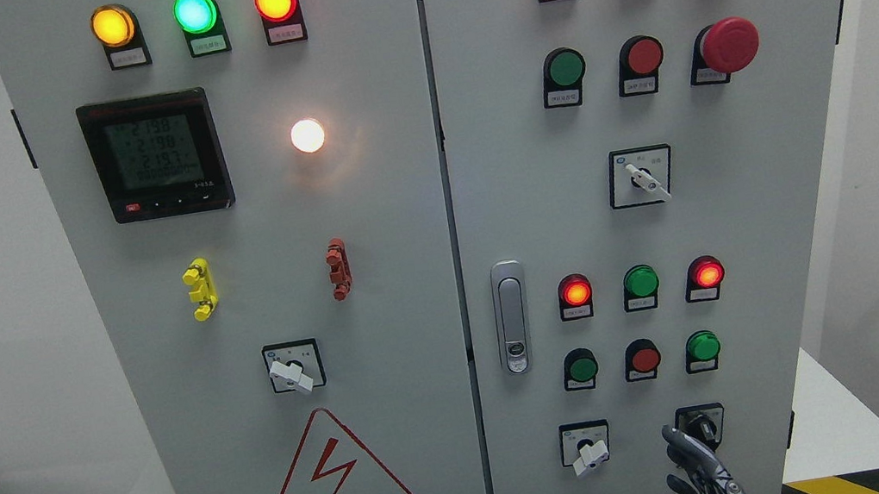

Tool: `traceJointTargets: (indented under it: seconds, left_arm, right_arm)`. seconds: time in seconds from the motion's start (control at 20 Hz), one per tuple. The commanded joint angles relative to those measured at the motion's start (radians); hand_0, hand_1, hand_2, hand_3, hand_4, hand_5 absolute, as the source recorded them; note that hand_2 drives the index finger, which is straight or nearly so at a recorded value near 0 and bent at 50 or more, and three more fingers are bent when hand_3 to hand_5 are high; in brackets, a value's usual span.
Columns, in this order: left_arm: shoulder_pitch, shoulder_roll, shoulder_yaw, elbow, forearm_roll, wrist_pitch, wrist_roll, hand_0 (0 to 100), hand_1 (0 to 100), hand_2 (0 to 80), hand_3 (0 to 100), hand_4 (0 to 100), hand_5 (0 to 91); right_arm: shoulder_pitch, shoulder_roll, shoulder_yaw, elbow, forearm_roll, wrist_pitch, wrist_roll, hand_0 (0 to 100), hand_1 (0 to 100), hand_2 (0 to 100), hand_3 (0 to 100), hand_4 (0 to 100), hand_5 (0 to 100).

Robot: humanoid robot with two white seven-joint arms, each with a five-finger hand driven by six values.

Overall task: Release door handle
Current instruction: 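Lift the right hand up from the lower rotary switch toward the door handle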

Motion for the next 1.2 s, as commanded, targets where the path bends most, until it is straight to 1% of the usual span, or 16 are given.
traceJointTargets:
  seconds: [0.0,0.4,0.5,0.6,0.65,0.7,0.75,0.85,0.9,1.05,1.15]
  left_arm:
    - [0.0,0.0,0.0,0.0,0.0,0.001,0.0,0,0,4.6,11,0,0.0]
    - [0.0,0.0,0.0,0.0,0.0,0.002,0.0,0,0,4.7,11,0,0.0]
    - [0.0,0.0,0.0,0.0,0.0,0.001,0.0,0,0,4.7,11,0,0.0]
    - [0.0,0.0,0.0,0.0,0.0,0.001,0.0,0,0,4.7,11,0,0.0]
    - [0.0,0.0,0.0,0.0,0.0,0.002,0.0,0,0,4.7,11,0,0.0]
    - [0.0,0.0,0.0,0.0,0.0,0.002,0.0,0,0,4.7,11,0,0.0]
    - [0.0,0.0,0.0,0.0,0.0,0.002,0.0,0,0,4.7,11,0,0.0]
    - [0.0,0.0,0.0,0.0,0.0,0.001,0.0,0,0,4.7,11,0,0.0]
    - [0.0,0.0,0.0,0.0,0.0,0.001,0.0,0,0,4.7,11,1,0.0]
    - [0.0,0.0,0.0,0.002,0.0,0.002,0.0,0,0,4.7,11,0,0.0]
    - [0.0,0.0,0.0,0.0,0.0,0.001,0.0,0,0,4.7,11,0,0.0]
  right_arm:
    - [0.0,0.0,0.0,-0.001,0.026,0.001,0.0,48,13,0,0,0,0]
    - [-0.009,0.0,-0.003,-0.001,0.035,0.0,-0.003,48,13,0,0,1,0]
    - [-0.029,0.0,-0.003,0.002,0.057,0.001,-0.013,48,13,0,1,7,0]
    - [-0.054,0.0,-0.011,0.013,0.103,0.001,-0.024,47,16,0,4,12,0]
    - [-0.067,-0.001,-0.011,0.021,0.135,0.001,-0.03,47,16,0,5,13,0]
    - [-0.078,0.0,-0.014,0.027,0.164,0.001,-0.039,47,18,0,8,17,1]
    - [-0.087,-0.001,-0.014,0.03,0.193,0.003,-0.046,46,18,0,9,18,2]
    - [-0.109,-0.001,-0.011,0.039,0.253,0.004,-0.059,46,20,0,18,23,8]
    - [-0.12,0.0,-0.009,0.045,0.291,0.01,-0.068,46,20,0,20,25,11]
    - [-0.162,0.0,-0.009,0.076,0.423,0.015,-0.104,45,23,0,31,34,24]
    - [-0.166,0.0,-0.003,0.076,0.472,0.015,-0.11,44,24,0,38,39,32]
